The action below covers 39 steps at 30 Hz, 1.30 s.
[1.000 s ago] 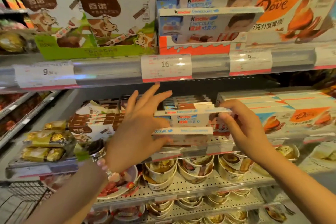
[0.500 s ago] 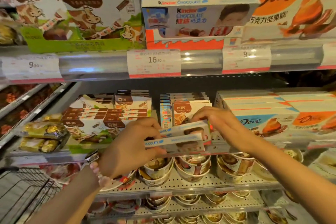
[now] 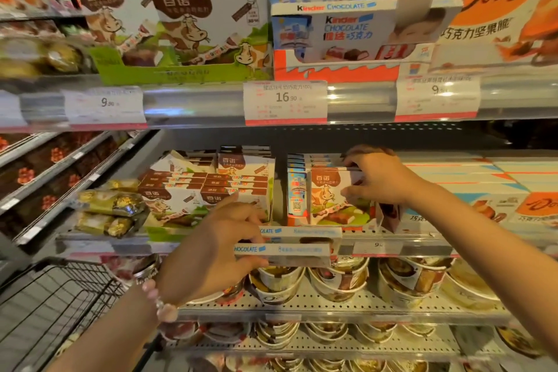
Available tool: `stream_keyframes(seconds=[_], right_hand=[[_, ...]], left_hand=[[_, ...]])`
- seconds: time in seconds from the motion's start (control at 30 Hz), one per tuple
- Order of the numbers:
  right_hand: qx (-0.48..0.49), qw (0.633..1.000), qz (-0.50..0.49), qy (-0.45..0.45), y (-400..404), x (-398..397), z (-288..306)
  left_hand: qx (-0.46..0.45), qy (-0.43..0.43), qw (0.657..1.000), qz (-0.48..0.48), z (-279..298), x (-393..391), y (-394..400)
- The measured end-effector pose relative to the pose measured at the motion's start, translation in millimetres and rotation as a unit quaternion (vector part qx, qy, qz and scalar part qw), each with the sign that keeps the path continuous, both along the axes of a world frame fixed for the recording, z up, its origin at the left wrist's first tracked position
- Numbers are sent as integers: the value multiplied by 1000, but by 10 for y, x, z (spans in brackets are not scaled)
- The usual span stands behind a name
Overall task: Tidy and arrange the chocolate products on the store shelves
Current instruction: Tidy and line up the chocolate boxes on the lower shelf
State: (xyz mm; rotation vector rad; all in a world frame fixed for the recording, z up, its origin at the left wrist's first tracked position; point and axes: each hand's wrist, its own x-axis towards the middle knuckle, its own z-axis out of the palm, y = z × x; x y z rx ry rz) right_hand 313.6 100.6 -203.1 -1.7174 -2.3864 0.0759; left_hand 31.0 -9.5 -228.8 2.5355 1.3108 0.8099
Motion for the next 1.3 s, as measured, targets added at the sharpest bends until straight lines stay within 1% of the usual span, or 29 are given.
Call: stream_keyframes(seconds=[0.13,0.2,0.3,0.33,0.4,0.53,0.73,0.8,0.9,1.03,1.2,1.3], right_hand=[[-44,997,15,57,-39,8,34],[-66,994,28,81,-46,34,35],[-98,980,58,162,-85,90,66],[-94,976,58,188,-115,105,97],[-56,969,41,237,-189,119,188],[-2,937,23,348,-316,6,260],[63,896,46,438,-415,-435,131],[79,890,60,445,-408,-572,125],[80,893,71,437,-332,-738,169],[84,922,90,368,-179,-938,223],[31,943,140,300,-30,-1175,133],[-1,946,165,279,37,-1276,43]], left_hand=[[42,22,999,-1,28,-92,58],[17,29,999,22,95,-127,130],[-43,63,995,57,184,-168,217],[-51,69,995,59,198,-185,247],[-56,68,995,57,199,-227,291],[-53,72,995,50,180,-291,336],[-27,113,993,19,151,-352,313],[-20,120,992,12,131,-372,318],[-14,97,995,15,108,-390,324],[0,65,998,11,90,-398,312],[5,52,999,4,67,-419,333],[15,38,999,-6,43,-435,344]])
